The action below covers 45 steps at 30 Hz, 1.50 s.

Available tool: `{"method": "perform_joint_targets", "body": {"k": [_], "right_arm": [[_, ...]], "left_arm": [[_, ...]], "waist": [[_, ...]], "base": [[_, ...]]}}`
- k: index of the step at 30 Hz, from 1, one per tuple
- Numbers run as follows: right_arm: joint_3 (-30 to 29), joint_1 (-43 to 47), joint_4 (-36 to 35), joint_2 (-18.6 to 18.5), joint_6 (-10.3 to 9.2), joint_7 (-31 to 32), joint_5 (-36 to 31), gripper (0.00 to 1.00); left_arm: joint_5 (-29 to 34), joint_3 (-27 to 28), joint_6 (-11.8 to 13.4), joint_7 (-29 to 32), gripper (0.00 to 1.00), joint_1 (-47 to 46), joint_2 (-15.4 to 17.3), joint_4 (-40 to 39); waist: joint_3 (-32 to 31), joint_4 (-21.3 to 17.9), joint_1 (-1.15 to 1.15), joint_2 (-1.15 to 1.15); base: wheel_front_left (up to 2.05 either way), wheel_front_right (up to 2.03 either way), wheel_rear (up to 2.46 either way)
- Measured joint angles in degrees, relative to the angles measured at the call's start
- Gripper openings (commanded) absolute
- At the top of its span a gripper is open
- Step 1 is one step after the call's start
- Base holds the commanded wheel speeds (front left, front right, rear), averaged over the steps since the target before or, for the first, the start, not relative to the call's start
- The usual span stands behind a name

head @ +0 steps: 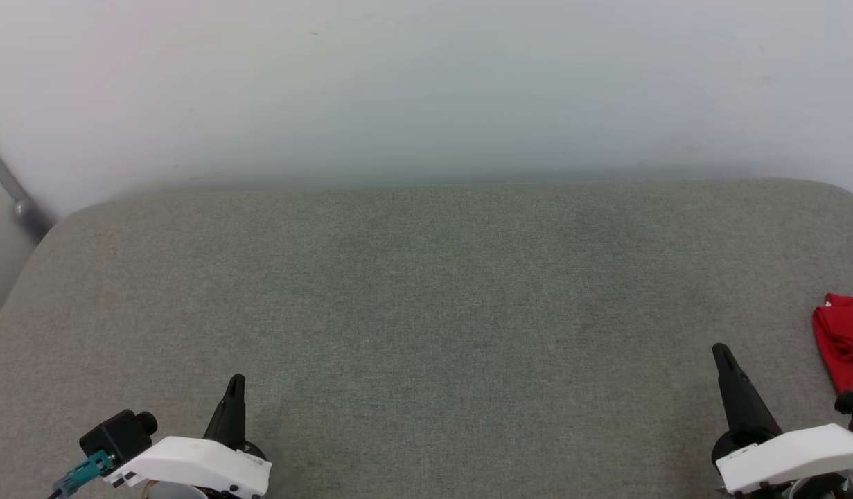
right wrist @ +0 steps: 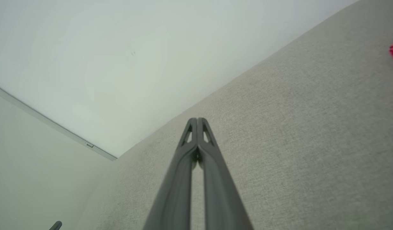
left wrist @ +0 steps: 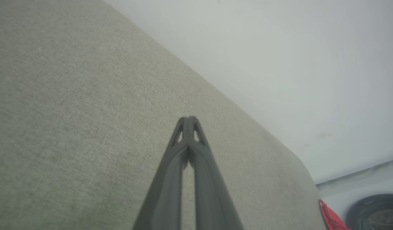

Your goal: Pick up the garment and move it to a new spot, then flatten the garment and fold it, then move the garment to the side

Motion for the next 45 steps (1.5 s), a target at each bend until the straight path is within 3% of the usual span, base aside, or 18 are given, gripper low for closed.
{"method": "perform_joint_targets", "body": {"k": [45], "right_arm": [[-1.0, -5.3, 7.0, 0.2, 0.00, 1.7, 29.7, 0.00]], "left_arm": [[-23.1, 8.5, -5.9, 7.0, 0.00, -3.1, -4.9, 1.3]], "waist": [[1.0, 0.3, 0.00, 0.00]], "base": [[0.00, 0.00, 0.00]]}}
